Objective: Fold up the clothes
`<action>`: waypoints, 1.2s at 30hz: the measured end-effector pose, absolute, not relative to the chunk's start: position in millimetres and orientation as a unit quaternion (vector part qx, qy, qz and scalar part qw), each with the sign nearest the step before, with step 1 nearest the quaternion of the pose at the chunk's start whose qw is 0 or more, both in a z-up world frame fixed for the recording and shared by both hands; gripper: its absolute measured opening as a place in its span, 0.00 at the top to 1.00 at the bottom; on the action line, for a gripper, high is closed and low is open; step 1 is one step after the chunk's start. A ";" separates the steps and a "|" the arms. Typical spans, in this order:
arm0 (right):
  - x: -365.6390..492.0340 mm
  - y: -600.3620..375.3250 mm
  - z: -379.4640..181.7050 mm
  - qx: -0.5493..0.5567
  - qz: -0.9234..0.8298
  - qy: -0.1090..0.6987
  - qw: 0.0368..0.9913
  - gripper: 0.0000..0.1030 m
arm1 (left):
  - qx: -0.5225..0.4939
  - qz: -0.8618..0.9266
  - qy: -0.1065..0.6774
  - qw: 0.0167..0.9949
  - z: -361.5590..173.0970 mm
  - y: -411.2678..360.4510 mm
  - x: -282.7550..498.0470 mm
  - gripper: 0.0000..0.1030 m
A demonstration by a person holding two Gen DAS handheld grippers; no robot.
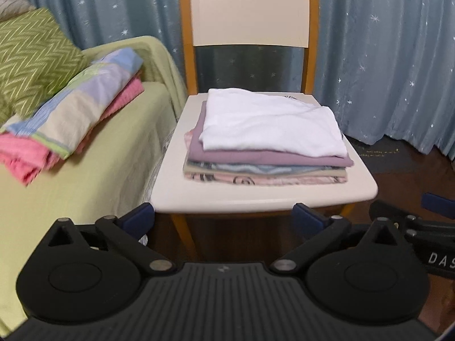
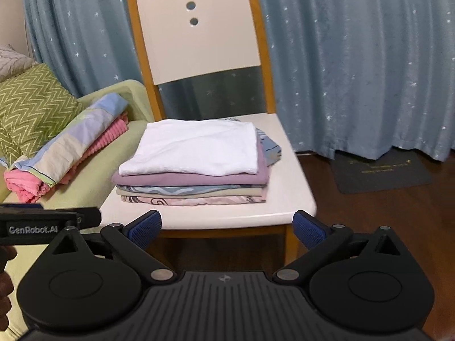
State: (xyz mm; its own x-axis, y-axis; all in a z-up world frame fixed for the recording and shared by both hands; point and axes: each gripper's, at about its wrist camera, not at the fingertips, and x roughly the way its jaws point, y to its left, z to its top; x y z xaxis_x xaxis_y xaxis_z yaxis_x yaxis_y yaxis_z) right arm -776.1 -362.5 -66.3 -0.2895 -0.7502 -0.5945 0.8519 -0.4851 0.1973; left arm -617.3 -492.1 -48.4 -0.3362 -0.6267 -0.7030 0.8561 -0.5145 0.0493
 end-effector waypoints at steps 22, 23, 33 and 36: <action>-735.3 -305.3 -37.7 0.326 -0.814 0.095 0.472 0.00 | 0.325 -0.790 0.194 0.482 -34.0 -418.0 -567.1 0.01; -735.2 -305.7 -38.0 0.328 -0.813 0.096 0.471 0.00 | 0.323 -0.791 0.191 0.483 -33.1 -416.3 -566.0 0.01; -736.3 -304.1 -40.2 0.338 -0.810 0.095 0.469 0.00 | 0.320 -0.797 0.156 0.488 -24.0 -402.4 -567.3 0.01; -736.6 -303.6 -40.4 0.339 -0.809 0.096 0.470 0.00 | 0.321 -0.797 0.161 0.487 -24.8 -402.7 -568.0 0.01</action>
State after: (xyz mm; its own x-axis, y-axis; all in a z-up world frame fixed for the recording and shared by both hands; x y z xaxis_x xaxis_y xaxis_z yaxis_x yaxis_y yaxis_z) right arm -736.6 -303.6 -40.4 -0.3284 -0.6961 -0.6385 0.8258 -0.5397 0.1637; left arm -568.0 -402.7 -24.8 -0.3210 -0.6721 -0.6673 0.8782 -0.4750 0.0559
